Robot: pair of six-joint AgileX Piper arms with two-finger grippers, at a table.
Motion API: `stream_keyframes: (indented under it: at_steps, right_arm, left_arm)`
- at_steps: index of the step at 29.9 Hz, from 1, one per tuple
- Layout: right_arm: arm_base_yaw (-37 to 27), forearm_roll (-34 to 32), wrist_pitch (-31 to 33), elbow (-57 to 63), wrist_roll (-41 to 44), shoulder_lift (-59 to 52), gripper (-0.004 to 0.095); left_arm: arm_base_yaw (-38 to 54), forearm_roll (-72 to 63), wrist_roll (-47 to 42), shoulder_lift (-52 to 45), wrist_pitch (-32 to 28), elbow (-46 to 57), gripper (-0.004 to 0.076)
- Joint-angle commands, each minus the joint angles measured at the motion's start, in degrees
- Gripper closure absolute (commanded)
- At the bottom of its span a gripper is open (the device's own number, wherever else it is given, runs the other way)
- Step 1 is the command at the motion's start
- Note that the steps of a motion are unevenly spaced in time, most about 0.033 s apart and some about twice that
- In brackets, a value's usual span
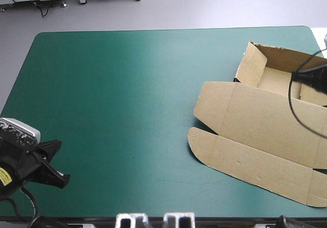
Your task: Fold the box
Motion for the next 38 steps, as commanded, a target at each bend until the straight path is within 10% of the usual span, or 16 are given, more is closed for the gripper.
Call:
stream_keyframes:
  at_steps: [1,14,38]
  right_arm:
    - [0.16,-0.1,-1.17,10.57,-3.48,-9.81,0.0904]
    - [2.15,4.4,-9.17,46.03,-8.13,-37.26,0.0906]
    - [2.15,5.27,-10.88,57.84,-10.89,-52.12,0.0908]
  left_arm:
    - [-0.17,-4.15,3.48,-1.99,-4.91,1.75,0.0732]
    - [-0.17,-13.79,6.03,-19.49,-11.15,25.16,0.0732]
    - [-0.17,-15.09,7.6,-22.23,-6.08,27.12,0.0732]
